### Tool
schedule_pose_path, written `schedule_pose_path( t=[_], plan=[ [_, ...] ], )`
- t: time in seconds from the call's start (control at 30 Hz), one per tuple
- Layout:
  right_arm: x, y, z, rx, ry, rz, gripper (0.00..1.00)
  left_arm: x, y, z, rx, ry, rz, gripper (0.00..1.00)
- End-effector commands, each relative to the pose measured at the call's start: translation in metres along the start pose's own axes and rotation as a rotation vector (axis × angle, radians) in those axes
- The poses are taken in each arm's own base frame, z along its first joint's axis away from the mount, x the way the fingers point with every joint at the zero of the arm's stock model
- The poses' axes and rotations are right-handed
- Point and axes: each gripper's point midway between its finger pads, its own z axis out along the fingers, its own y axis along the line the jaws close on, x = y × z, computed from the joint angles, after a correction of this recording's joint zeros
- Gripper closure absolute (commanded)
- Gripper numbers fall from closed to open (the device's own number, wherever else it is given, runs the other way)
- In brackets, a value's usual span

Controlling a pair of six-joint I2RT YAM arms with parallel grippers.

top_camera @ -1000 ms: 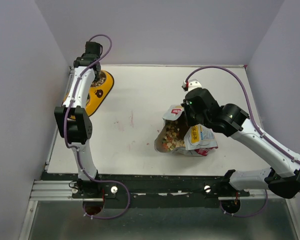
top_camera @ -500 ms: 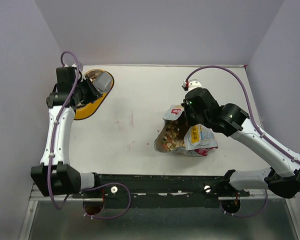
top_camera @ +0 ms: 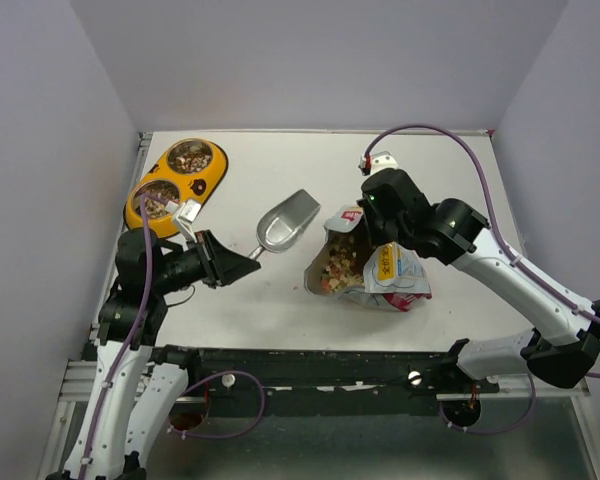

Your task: Serve the pet food

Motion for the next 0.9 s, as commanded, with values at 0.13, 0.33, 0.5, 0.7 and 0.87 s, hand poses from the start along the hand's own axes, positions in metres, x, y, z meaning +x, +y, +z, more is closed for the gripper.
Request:
schedule_pose_path(
  t=[0.13, 0.33, 0.5, 0.7, 0.87],
  plan=[
    [-0.046, -0.002, -0.004, 0.023, -0.154, -0.012, 0.99, 0.071, -0.05, -0.031, 0.04, 0.276, -0.104, 1.0],
    [-0.049, -0.001, -0.001, 0.017, -0.168, -0.068, 0.99, 0.096, -0.053, -0.028, -0.043, 0.408, -0.195, 1.0],
    [-0.052, 0.008, -0.005, -0.038, -0.183, -0.071, 0.99, 0.092, -0.03, -0.005, -0.245, 0.372, -0.225, 1.0],
    [-0.048, 0.016, -0.009, -0.099, -0.169, -0.076, 0.99, 0.072, -0.037, 0.032, -0.351, 0.341, -0.261, 1.0],
    [-0.049, 0.022, -0.011, -0.129, -0.168, -0.056, 0.99, 0.088, -0.047, 0.055, -0.458, 0.472, -0.217, 1.0]
  ],
)
